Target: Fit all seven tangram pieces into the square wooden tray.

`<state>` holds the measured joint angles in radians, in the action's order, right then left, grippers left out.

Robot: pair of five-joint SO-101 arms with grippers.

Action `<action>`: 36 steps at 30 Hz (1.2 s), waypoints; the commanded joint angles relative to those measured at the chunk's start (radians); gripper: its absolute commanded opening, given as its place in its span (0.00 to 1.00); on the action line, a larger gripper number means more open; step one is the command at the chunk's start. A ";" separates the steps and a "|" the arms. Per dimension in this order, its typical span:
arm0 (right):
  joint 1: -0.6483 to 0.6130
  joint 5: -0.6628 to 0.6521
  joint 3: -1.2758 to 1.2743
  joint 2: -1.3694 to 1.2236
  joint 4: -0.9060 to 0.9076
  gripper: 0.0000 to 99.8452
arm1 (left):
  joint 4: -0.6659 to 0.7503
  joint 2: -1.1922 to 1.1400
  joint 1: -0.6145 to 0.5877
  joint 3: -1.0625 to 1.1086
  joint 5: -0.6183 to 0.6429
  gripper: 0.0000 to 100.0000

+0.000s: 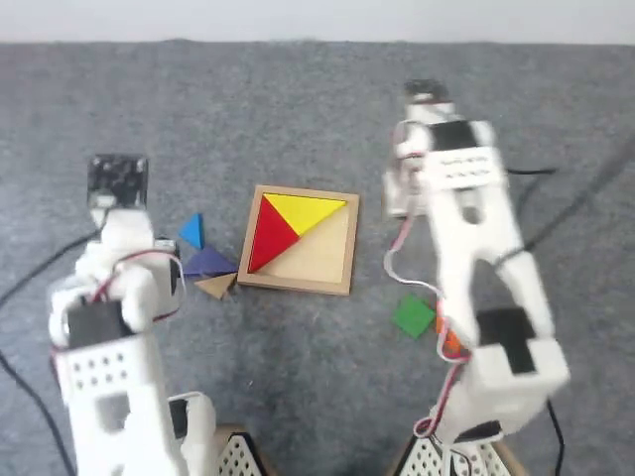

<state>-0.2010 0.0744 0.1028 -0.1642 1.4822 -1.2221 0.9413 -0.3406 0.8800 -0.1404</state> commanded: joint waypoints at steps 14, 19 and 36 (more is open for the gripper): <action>-0.045 -0.132 -0.827 0.513 -0.585 0.01 | -0.040 -0.620 0.003 -0.216 0.239 0.29; -0.070 -0.132 -0.859 0.515 -0.595 0.01 | 0.011 -0.770 -0.003 -0.213 0.546 0.30; -0.111 -0.167 -0.865 0.515 -0.607 0.01 | 0.265 -0.933 0.041 -0.246 0.899 0.29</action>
<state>-0.2823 -0.0821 -0.7641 0.2931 0.8915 -0.9935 0.0284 -0.3391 0.6836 0.7357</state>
